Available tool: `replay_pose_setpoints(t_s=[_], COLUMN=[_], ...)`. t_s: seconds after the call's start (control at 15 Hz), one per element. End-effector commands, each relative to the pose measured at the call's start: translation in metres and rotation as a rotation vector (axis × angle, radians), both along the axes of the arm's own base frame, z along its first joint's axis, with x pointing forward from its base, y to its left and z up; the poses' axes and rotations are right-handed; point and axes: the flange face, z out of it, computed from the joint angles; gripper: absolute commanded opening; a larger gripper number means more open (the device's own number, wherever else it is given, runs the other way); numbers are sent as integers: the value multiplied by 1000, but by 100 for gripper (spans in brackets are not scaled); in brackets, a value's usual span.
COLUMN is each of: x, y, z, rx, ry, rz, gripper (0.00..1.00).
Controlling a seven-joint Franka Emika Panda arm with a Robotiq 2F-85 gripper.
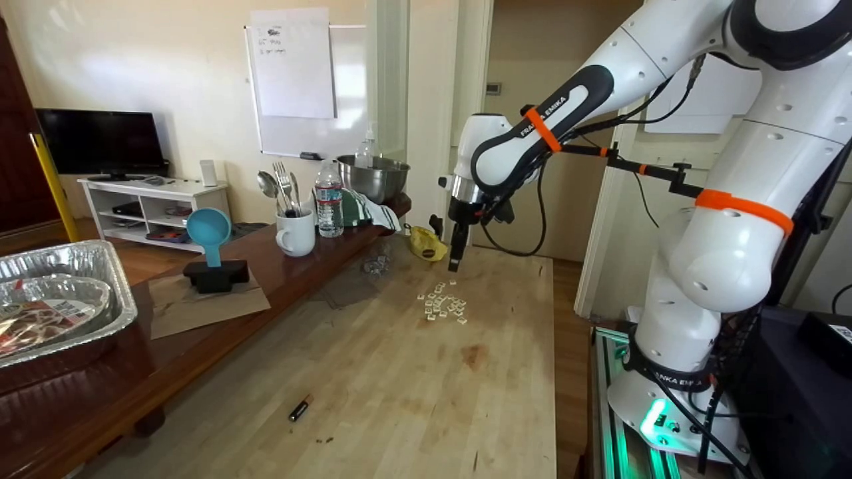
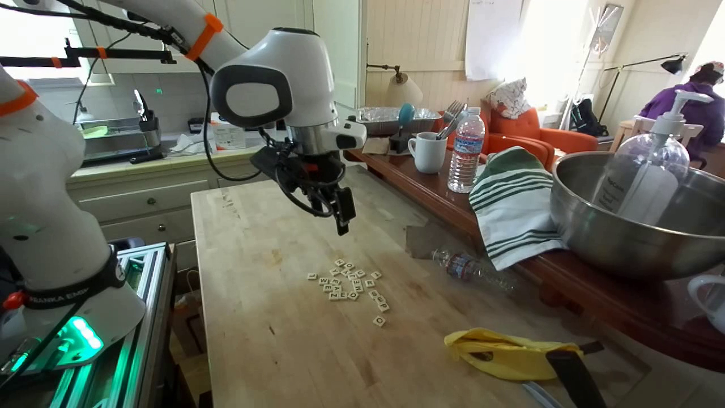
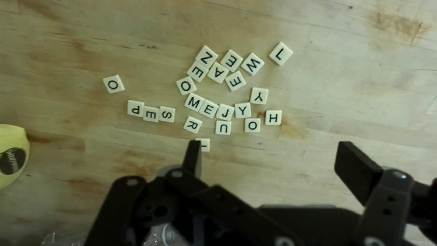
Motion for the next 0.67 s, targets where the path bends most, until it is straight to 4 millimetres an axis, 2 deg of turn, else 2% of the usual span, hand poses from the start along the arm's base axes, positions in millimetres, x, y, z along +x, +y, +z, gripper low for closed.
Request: replay_pose_setpoints(t_s=[0.0, 0.07, 0.13, 0.4, 0.53, 0.6], x=[4, 6, 2, 3, 8, 10], y=[6, 6, 7, 7, 12, 15], z=[-26, -27, -18, -19, -36, -46], rx=[62, 65, 45, 45, 24, 29], ry=[15, 18, 29, 30, 62, 78], rz=[51, 45, 33, 37, 31, 40], gripper=[100, 100, 100, 100, 100, 75])
